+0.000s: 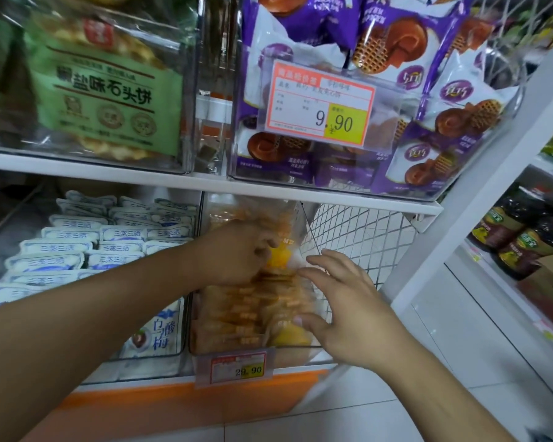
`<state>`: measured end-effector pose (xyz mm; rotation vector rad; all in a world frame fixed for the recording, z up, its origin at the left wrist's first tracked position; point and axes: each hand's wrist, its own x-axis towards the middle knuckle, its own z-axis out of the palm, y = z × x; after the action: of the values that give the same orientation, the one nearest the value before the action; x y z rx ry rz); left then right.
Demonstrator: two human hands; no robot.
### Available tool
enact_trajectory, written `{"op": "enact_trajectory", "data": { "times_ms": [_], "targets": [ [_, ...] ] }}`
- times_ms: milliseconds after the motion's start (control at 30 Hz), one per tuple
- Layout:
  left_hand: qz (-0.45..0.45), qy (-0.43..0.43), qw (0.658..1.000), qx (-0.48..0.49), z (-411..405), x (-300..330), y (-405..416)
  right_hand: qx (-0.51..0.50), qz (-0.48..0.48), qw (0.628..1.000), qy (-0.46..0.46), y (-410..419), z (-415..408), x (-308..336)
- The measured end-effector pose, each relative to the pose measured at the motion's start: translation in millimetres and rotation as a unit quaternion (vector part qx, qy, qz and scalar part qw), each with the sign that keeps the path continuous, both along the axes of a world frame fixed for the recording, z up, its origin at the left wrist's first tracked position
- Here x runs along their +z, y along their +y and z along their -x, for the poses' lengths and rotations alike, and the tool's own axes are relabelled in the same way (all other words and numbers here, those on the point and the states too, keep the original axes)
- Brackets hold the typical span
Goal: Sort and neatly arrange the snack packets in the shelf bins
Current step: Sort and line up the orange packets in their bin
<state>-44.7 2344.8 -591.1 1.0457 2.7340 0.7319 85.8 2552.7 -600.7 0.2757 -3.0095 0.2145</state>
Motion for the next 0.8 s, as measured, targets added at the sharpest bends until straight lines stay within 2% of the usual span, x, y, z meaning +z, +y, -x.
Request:
{"op": "enact_trajectory", "data": {
  "times_ms": [100,200,367,467,533,600,733,800],
  "targets": [
    [-0.024,0.052,0.998,-0.012,-20.3,5.5,-18.7,0.003,-0.034,0.998,0.045,-4.9,6.3,-1.4],
    [-0.053,0.074,0.995,-0.051,-45.8,7.4,-45.6,0.025,-0.054,0.998,0.025,-9.9,12.5,-0.8],
    [0.01,0.193,0.98,-0.039,-79.6,-14.7,-83.2,0.03,-0.07,0.997,0.008,-15.9,16.2,2.4],
    [0.062,0.213,0.975,-0.019,-80.5,-18.4,-85.6,0.008,-0.087,0.996,0.025,-22.1,21.7,3.2],
    [0.043,0.17,0.984,-0.008,-80.4,-15.2,-82.8,-0.006,-0.089,0.996,0.027,-26.4,20.8,4.1],
    [0.022,0.135,0.991,0.001,-79.1,-19.1,-81.3,-0.002,-0.062,0.998,0.021,-28.6,17.7,3.5],
    [-0.004,0.108,0.994,0.002,-81.7,-21.8,-85.5,0.047,0.125,0.991,-0.004,-37.8,10.2,6.0],
    [0.003,0.101,0.995,0.003,-84.1,-19.8,-89.6,0.068,0.133,0.989,-0.018,-48.0,6.5,3.8]
  ]
}}
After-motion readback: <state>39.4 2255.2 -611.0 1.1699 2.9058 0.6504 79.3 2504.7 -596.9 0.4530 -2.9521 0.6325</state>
